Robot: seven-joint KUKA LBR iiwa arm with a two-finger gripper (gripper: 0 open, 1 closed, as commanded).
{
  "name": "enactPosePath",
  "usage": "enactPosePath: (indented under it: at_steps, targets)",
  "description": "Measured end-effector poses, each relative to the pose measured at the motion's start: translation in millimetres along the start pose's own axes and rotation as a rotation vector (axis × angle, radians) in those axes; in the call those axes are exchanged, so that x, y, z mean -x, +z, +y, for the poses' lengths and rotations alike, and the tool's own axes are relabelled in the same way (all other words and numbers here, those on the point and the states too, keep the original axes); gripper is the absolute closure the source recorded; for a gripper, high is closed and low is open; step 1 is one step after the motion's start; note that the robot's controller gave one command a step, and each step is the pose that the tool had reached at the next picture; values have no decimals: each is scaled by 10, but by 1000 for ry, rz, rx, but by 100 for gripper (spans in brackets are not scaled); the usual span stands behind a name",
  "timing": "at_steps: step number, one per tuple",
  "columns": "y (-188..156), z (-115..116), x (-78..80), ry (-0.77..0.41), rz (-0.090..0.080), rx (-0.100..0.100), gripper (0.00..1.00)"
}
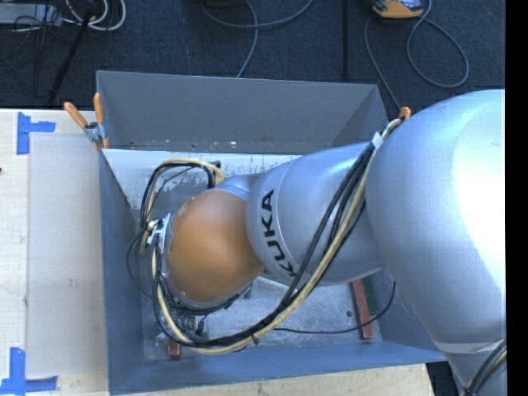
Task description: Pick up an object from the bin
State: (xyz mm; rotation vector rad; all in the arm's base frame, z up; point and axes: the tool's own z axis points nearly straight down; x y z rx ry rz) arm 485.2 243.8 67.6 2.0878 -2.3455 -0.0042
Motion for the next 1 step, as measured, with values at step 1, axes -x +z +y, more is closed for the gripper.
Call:
enactPosePath:
  at_steps: [1]
  targets:
    - [-336, 2, 8, 6, -2, -4, 100]
